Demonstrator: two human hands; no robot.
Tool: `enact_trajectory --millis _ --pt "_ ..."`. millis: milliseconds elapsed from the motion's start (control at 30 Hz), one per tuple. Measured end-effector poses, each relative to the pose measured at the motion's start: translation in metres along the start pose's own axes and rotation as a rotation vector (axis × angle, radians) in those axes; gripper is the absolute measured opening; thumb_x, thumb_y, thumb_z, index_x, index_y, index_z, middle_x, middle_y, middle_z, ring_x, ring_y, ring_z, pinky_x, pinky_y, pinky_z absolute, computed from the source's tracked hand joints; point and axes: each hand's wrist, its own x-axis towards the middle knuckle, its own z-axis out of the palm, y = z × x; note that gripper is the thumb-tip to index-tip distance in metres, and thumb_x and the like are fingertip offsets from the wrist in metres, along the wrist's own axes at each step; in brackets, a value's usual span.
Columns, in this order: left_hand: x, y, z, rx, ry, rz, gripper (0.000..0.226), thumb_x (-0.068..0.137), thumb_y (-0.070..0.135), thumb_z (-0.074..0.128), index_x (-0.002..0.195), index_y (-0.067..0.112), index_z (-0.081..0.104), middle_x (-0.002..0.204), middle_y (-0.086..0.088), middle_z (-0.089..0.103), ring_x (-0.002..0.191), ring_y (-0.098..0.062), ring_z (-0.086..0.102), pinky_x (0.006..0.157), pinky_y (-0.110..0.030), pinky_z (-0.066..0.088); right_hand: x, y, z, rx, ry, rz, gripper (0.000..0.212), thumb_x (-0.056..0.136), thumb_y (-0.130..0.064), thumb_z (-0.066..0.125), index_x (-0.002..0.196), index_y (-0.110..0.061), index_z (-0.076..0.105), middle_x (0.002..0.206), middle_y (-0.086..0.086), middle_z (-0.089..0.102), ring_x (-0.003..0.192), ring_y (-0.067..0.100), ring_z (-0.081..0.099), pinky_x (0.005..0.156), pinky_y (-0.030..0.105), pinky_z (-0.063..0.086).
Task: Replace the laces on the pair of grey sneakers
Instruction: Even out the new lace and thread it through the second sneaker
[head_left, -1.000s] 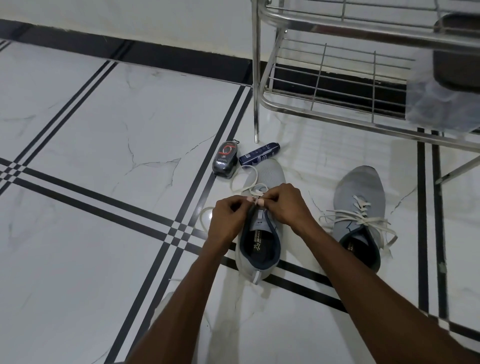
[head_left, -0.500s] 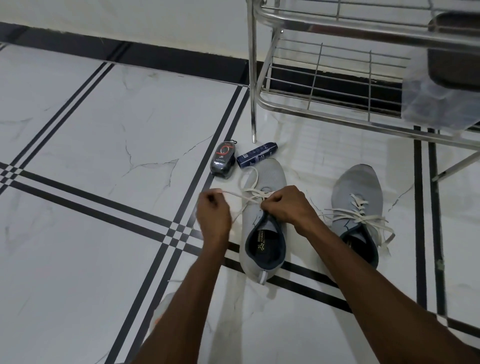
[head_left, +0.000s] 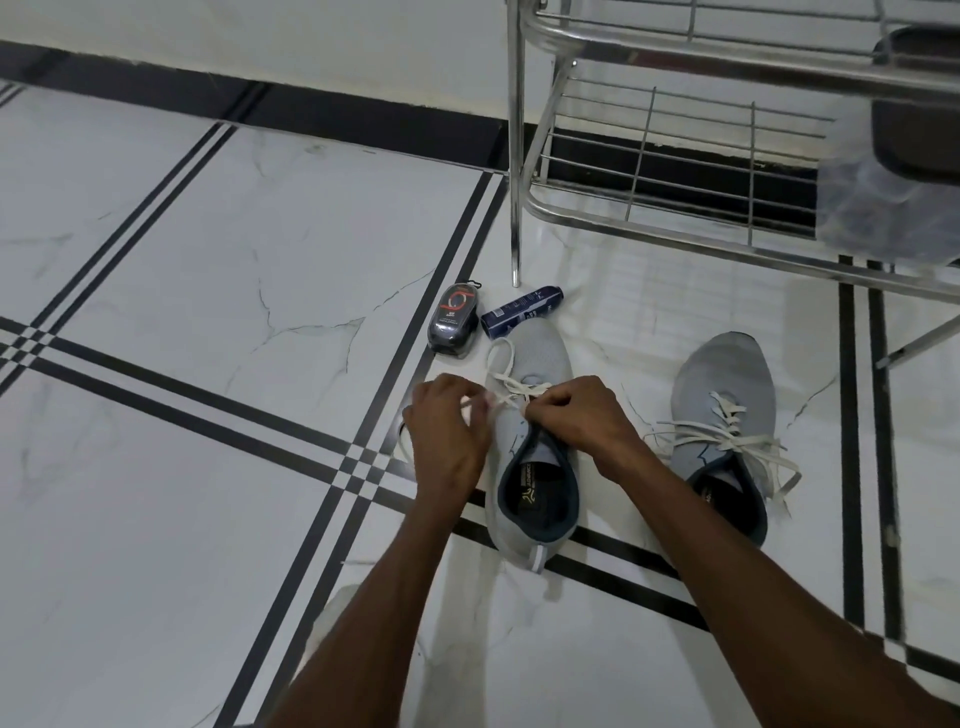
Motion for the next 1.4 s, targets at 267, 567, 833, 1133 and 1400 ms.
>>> enact_trajectory --millis 267,567,833,1133,1400 --pt "0.021 -0.019 -0.024 0.076 0.168 -0.095 0.047 0.087 0.034 0.075 0.129 0.022 0.059 0.135 -0.002 0.058 0.131 -0.028 0.044 0.108 -0.037 0.032 0.004 0.002 0.003 0.005 -0.011 0.019 0.02 0.078 -0.026 0.074 0.08 -0.006 0.078 0.085 0.013 0.074 0.069 0.013 0.066 0.06 0.022 0.045" --pt "0.019 -0.017 -0.017 -0.14 0.291 -0.246 0.008 0.093 0.017 0.063 0.097 0.015 0.07 0.1 0.004 0.067 0.105 -0.021 0.057 0.092 -0.035 0.046 0.005 0.002 -0.001 0.029 0.011 0.01 0.015 0.078 -0.026 0.076 0.076 -0.012 0.08 0.078 0.004 0.076 0.076 0.012 0.069 0.062 0.021 0.047" --pt "0.022 -0.001 -0.002 -0.007 -0.075 0.215 0.04 0.089 0.032 0.074 0.127 0.024 0.063 0.14 0.0 0.052 0.134 -0.019 0.036 0.109 -0.024 0.03 0.004 0.001 -0.002 0.043 -0.003 0.011 0.012 0.079 -0.027 0.077 0.074 -0.016 0.08 0.073 -0.001 0.075 0.071 0.007 0.066 0.062 0.022 0.049" --pt "0.003 0.001 0.008 -0.258 -0.144 -0.08 0.007 0.1 0.015 0.056 0.095 0.016 0.061 0.095 0.003 0.067 0.095 -0.017 0.062 0.085 -0.034 0.05 0.002 0.001 -0.003 0.02 0.023 0.004 0.014 0.08 -0.024 0.074 0.079 -0.012 0.08 0.078 0.006 0.076 0.072 0.013 0.067 0.067 0.031 0.055" --pt "0.006 0.01 -0.002 -0.21 -0.142 -0.176 0.026 0.104 0.04 0.051 0.098 0.021 0.068 0.065 0.002 0.071 0.06 -0.008 0.067 0.069 -0.043 0.058 0.002 0.002 -0.008 0.032 0.032 0.015 0.01 0.08 -0.023 0.075 0.074 -0.017 0.081 0.071 -0.001 0.075 0.073 0.012 0.069 0.068 0.03 0.056"
